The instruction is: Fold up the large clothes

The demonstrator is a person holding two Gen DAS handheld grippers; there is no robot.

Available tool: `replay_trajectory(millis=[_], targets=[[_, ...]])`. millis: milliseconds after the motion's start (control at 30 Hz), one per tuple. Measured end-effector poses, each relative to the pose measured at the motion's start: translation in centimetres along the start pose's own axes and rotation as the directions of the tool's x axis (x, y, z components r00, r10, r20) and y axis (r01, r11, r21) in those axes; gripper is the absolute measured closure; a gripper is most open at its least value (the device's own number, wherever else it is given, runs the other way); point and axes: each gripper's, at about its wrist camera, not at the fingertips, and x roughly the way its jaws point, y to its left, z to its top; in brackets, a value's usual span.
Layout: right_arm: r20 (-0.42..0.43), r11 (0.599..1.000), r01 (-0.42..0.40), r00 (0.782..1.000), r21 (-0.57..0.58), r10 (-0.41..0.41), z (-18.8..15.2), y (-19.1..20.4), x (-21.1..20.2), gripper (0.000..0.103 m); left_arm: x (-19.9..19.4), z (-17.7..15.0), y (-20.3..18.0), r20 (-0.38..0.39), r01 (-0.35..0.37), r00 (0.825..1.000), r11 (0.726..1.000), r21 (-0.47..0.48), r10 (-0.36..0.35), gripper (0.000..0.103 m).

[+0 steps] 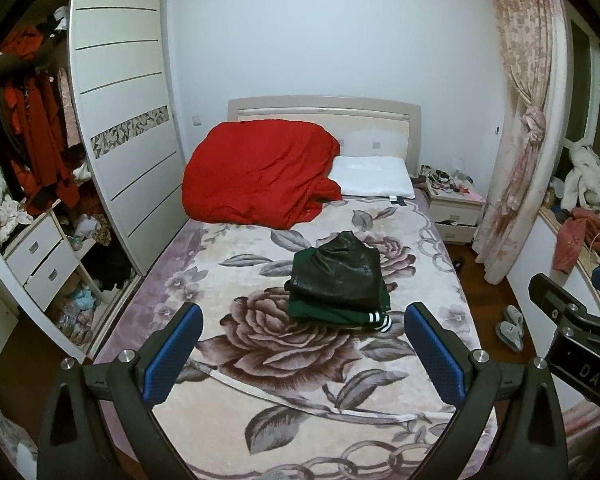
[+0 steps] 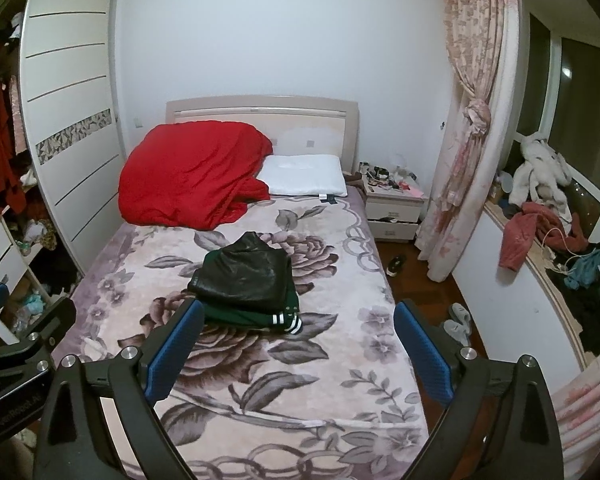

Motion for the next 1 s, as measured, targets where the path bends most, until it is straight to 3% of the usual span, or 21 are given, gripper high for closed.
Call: replay_trajectory(millis=[1000], targets=[[-0.009,1.0,-0.026,1.0,0.006,0.026,-0.6,1.2,0.2,0.004,-0.7,0.4,0.8,0.015,-0.034,0.999,0.999,-0.023,0.034,0.0]])
